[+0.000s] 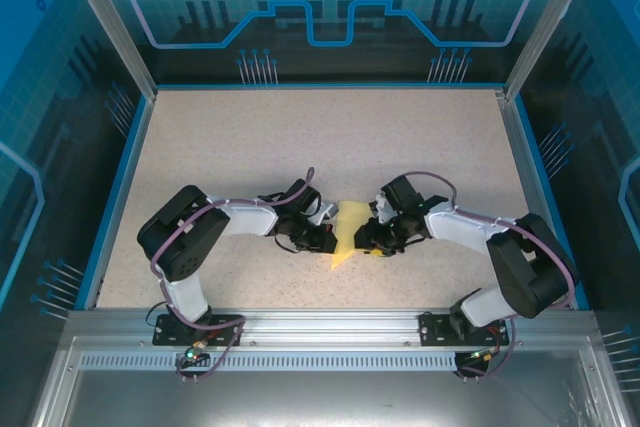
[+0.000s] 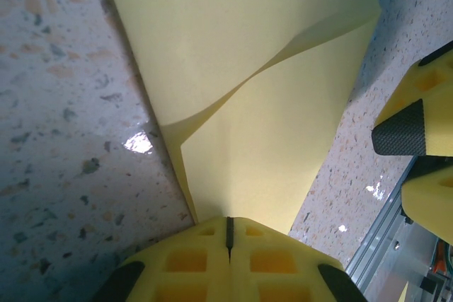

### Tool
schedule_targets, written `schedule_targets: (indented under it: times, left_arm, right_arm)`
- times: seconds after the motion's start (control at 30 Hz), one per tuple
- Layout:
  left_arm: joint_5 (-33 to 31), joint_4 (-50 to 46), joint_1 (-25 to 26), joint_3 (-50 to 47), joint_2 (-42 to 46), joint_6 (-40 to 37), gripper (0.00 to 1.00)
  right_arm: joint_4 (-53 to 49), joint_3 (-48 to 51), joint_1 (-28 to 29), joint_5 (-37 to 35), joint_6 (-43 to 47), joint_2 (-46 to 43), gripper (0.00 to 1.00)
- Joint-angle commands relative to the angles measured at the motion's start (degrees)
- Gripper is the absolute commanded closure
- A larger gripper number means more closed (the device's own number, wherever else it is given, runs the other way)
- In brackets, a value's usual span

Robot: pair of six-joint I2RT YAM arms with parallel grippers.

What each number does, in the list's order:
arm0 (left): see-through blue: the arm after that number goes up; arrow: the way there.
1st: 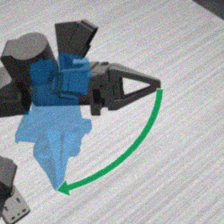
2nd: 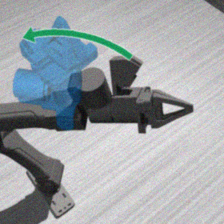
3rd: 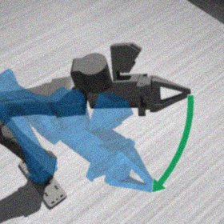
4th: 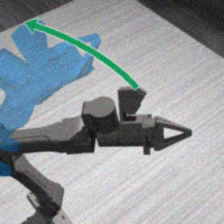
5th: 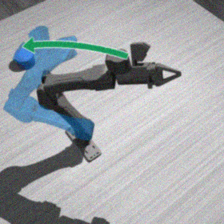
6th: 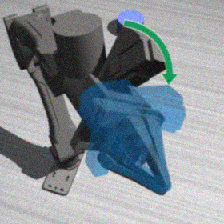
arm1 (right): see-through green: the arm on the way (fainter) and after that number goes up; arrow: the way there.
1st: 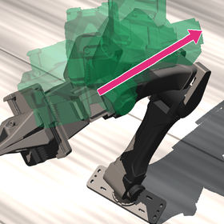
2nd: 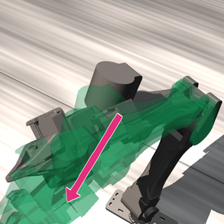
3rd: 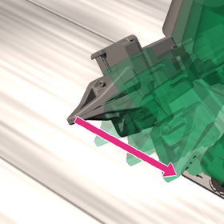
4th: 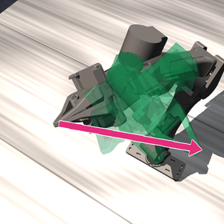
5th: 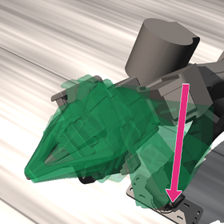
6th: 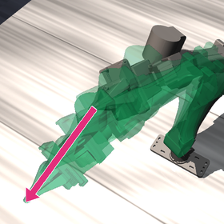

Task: Fold a paper plane with a square sheet of paper (pick it up from the middle)
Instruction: Fourth fold the wing at the center of the table.

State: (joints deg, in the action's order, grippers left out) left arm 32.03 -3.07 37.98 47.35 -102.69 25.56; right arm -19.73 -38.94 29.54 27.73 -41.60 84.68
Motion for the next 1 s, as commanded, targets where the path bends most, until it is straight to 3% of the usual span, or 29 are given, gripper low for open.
schedule_targets:
  times: [0.0, 0.43, 0.97]
  left_arm:
    - [0.4, -0.4, -0.6, -0.9, -0.2, -0.4, 1.0]
    - [0.6, -0.4, -0.6, -0.9, -0.5, -0.4, 1.0]
    - [0.8, -0.8, -0.5, -0.5, -0.7, -0.9, 1.0]
  right_arm:
    - [2.7, -0.6, -1.1, 0.5, -0.9, 2.4, 0.61]
    - [8.0, -0.7, -1.9, 1.6, -3.1, 4.3, 0.64]
    - [8.5, -2.2, -1.8, 2.4, -3.8, 3.0, 0.83]
